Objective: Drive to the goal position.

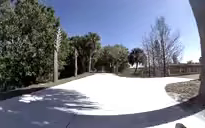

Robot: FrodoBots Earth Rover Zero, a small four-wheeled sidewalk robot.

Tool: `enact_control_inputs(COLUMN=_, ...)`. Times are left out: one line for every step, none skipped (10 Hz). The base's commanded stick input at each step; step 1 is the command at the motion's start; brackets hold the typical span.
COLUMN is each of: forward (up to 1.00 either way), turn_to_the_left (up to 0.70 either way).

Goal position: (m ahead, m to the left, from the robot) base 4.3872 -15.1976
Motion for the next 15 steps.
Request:
enact_control_inputs(forward=1.00, turn_to_the_left=-0.09)
enact_control_inputs(forward=1.00, turn_to_the_left=-0.20)
enact_control_inputs(forward=1.00, turn_to_the_left=-0.32)
enact_control_inputs(forward=1.00, turn_to_the_left=-0.39)
enact_control_inputs(forward=1.00, turn_to_the_left=-0.40)
enact_control_inputs(forward=1.00, turn_to_the_left=-0.40)
enact_control_inputs(forward=1.00, turn_to_the_left=-0.40)
enact_control_inputs(forward=1.00, turn_to_the_left=-0.40)
enact_control_inputs(forward=1.00, turn_to_the_left=-0.40)
enact_control_inputs(forward=1.00, turn_to_the_left=-0.40)
enact_control_inputs(forward=1.00, turn_to_the_left=-0.40)
enact_control_inputs(forward=1.00, turn_to_the_left=-0.40)
enact_control_inputs(forward=1.00, turn_to_the_left=-0.40)
enact_control_inputs(forward=1.00, turn_to_the_left=-0.40)
enact_control_inputs(forward=1.00, turn_to_the_left=-0.40)
